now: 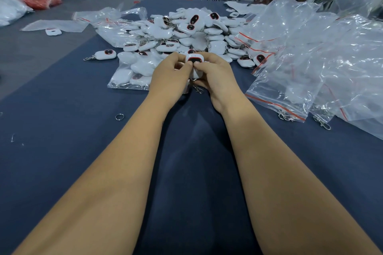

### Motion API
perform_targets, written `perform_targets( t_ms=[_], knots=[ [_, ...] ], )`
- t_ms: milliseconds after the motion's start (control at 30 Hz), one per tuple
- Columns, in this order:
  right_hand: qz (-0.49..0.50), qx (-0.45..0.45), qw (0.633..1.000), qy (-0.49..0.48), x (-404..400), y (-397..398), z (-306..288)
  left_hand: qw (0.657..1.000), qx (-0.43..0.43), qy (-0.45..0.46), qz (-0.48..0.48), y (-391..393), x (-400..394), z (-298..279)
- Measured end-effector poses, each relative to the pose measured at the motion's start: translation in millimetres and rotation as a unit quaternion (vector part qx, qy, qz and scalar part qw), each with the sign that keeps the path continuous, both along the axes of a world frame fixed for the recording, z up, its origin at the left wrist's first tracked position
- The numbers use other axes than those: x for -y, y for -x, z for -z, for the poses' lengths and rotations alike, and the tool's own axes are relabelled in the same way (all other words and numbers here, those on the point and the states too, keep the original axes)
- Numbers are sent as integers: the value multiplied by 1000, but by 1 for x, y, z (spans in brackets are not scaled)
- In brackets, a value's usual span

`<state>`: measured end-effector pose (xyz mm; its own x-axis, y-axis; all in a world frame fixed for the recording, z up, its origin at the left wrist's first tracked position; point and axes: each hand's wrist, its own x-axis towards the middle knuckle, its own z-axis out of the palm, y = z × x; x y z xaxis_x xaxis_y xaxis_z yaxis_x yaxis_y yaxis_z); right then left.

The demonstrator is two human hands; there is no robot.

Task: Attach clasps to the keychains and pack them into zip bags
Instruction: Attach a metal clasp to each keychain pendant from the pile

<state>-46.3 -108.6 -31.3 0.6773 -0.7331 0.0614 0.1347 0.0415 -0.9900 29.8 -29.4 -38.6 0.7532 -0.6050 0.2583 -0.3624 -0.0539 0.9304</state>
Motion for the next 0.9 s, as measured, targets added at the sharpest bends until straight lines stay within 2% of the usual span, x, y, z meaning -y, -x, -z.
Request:
perform_targets(
  t_ms=[133,233,333,433,600,667,767,900],
  knots=[
    [45,50,997,-43,2,0,-1,1000,8,-12,-20,0,2,1],
    [67,96,988,-98,7,0,-2,993,87,-75,-33,0,0,3],
    [37,184,961,-204,10,3,-3,981,135,-131,-52,0,0,5],
    [-5,229,944,-236,8,4,-4,979,128,-139,-79,-1,-2,3],
    [-27,179,963,-199,0,1,-6,995,1,-31,-90,-3,-5,-6],
    [-13,133,979,-156,-1,-1,-4,995,-36,8,-92,-3,-5,-8],
    [34,14,999,-27,-4,-3,-1,993,-38,46,-99,-3,-4,-9],
    [45,-30,996,74,-8,-3,2,992,-3,84,-89,2,-4,-11]
  ],
)
